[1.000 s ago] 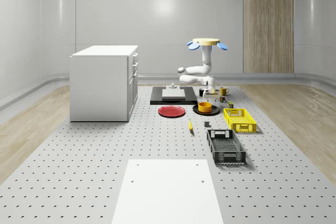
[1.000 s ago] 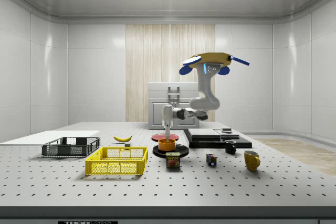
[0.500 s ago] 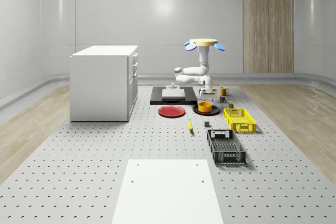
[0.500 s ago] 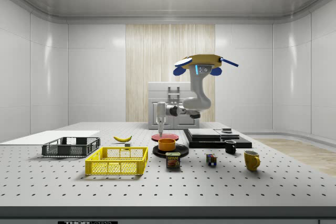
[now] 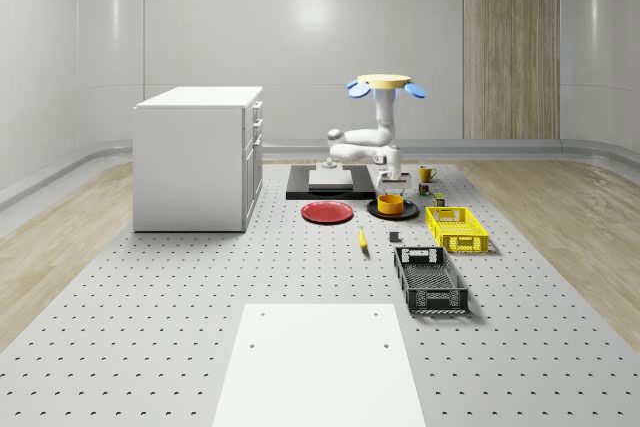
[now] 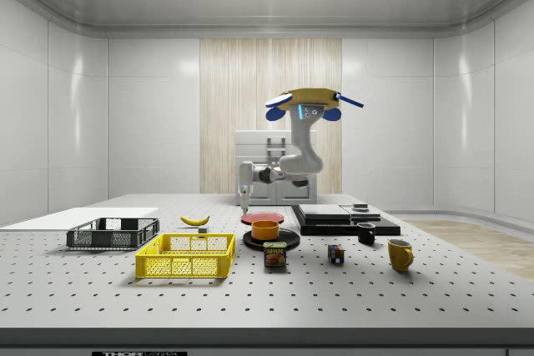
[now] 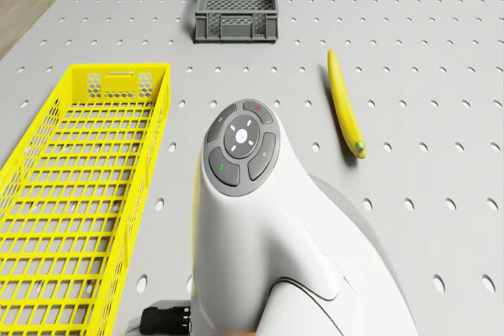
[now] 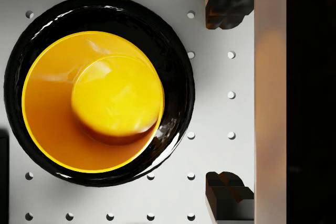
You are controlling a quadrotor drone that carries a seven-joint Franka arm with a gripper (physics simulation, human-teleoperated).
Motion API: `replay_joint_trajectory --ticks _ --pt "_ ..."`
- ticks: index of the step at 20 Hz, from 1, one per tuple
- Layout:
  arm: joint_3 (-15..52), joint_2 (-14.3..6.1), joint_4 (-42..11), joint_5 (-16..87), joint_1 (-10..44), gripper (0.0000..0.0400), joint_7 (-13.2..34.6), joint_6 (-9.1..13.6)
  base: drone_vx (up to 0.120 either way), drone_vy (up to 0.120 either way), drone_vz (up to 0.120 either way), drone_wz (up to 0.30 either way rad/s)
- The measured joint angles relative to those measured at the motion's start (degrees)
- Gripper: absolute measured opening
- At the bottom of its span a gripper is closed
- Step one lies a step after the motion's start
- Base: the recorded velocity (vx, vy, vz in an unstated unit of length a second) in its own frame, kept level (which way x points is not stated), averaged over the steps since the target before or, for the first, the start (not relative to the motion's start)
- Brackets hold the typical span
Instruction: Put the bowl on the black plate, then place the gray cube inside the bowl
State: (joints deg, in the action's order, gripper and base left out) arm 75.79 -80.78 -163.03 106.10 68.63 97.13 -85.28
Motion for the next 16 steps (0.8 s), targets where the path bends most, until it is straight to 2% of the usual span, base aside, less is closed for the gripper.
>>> replay_joint_trajectory --ticks 4,8,16 --pt "0.1 -0.5 0.0 -0.3 0.1 0.04 0.1 -0.5 0.12 -0.11 0.0 0.0" --pt "0.2 -1.0 0.0 -0.5 0.3 0.04 0.2 -0.9 0.12 0.0 0.0 0.0" --pt "0.4 -1.9 0.1 -0.9 0.5 0.04 0.4 -1.7 0.12 0.0 -0.12 0.0"
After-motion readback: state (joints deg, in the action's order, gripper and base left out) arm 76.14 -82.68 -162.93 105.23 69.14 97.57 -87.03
